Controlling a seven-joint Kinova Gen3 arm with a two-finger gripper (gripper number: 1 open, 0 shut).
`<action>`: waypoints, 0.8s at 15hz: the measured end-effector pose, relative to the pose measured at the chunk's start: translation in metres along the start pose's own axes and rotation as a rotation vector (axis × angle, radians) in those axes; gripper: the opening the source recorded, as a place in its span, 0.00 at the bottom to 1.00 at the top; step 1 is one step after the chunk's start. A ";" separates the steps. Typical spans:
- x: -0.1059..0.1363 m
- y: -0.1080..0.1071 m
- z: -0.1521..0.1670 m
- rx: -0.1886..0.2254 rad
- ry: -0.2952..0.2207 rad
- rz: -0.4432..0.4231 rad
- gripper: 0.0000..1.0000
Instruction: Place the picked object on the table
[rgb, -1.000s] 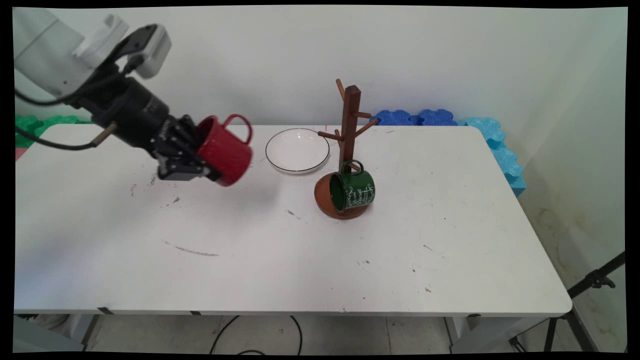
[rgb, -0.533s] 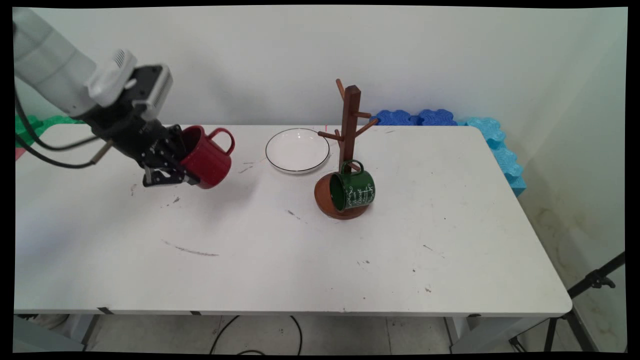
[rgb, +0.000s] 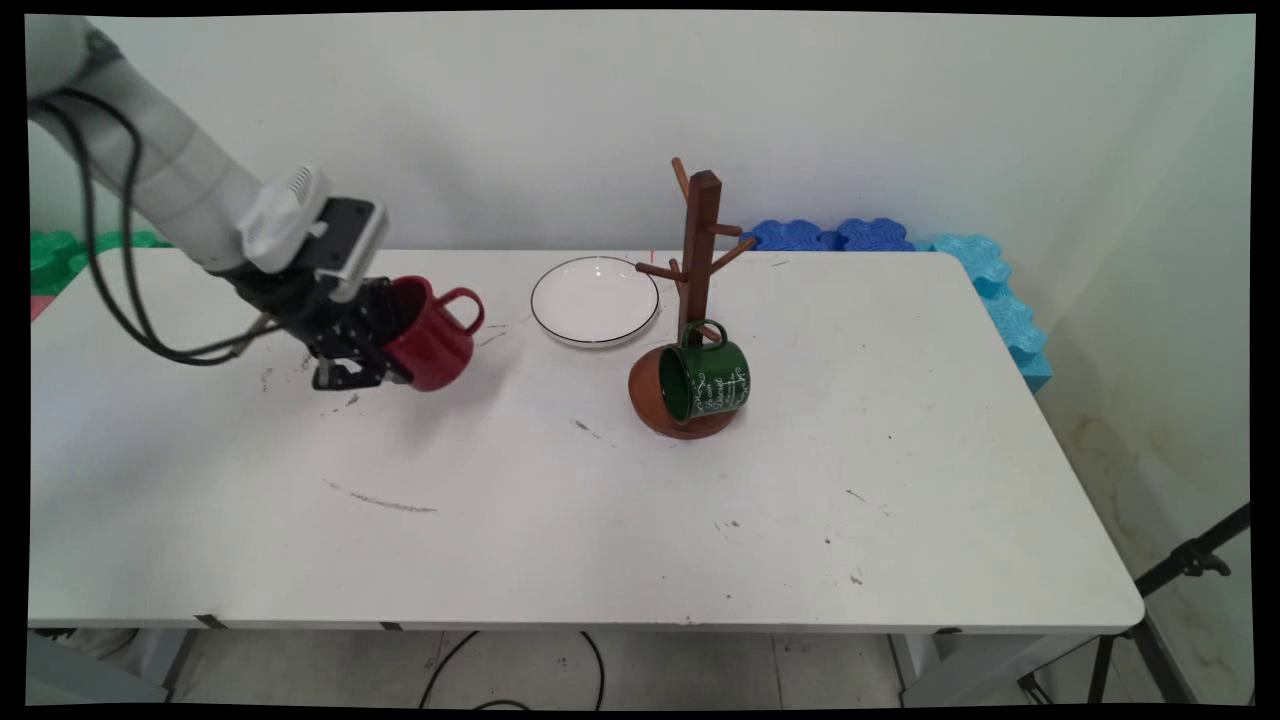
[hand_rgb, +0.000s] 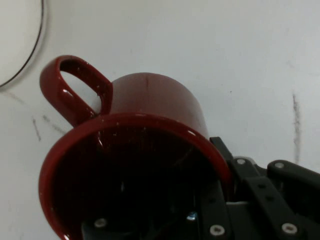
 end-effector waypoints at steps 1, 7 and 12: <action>0.001 -0.002 0.007 -0.003 -0.002 0.015 0.00; 0.014 -0.013 0.046 -0.025 -0.004 0.094 0.00; 0.027 -0.023 0.073 -0.037 -0.008 0.128 0.00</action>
